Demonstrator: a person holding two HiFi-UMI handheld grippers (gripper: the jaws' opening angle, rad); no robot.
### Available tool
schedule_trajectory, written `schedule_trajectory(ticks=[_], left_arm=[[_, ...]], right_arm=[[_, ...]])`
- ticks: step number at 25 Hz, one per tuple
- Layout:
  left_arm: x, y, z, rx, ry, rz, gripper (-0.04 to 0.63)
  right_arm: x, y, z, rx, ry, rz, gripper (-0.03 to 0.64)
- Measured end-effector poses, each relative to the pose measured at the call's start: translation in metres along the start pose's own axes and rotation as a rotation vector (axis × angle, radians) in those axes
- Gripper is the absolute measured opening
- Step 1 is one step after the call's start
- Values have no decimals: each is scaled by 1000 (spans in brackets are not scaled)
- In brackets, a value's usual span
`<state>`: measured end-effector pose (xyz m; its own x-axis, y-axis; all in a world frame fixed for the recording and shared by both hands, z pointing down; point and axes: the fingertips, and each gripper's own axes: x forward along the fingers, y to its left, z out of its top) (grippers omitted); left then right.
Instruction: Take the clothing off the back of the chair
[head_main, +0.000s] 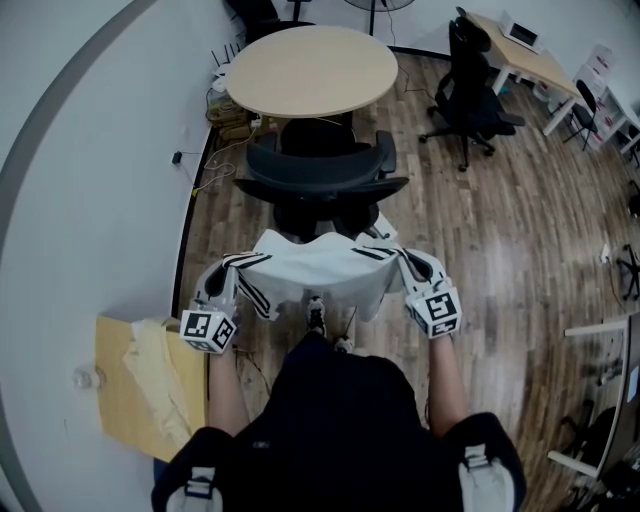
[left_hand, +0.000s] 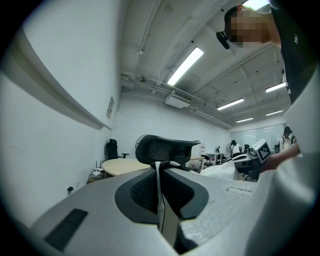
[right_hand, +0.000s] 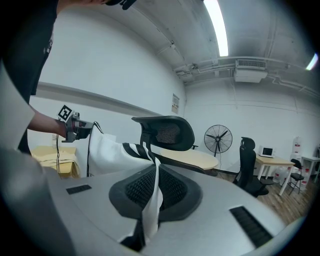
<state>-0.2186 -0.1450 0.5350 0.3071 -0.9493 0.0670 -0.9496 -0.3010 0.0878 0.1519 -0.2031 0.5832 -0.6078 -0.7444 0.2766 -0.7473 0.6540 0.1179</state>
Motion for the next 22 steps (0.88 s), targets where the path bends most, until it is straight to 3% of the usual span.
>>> schedule_trajectory(ticks=[22], left_arm=[[6,-10,-4,4,6,-31,11]], right_arm=[[-9,-14,-1,-26,22,-18,2]])
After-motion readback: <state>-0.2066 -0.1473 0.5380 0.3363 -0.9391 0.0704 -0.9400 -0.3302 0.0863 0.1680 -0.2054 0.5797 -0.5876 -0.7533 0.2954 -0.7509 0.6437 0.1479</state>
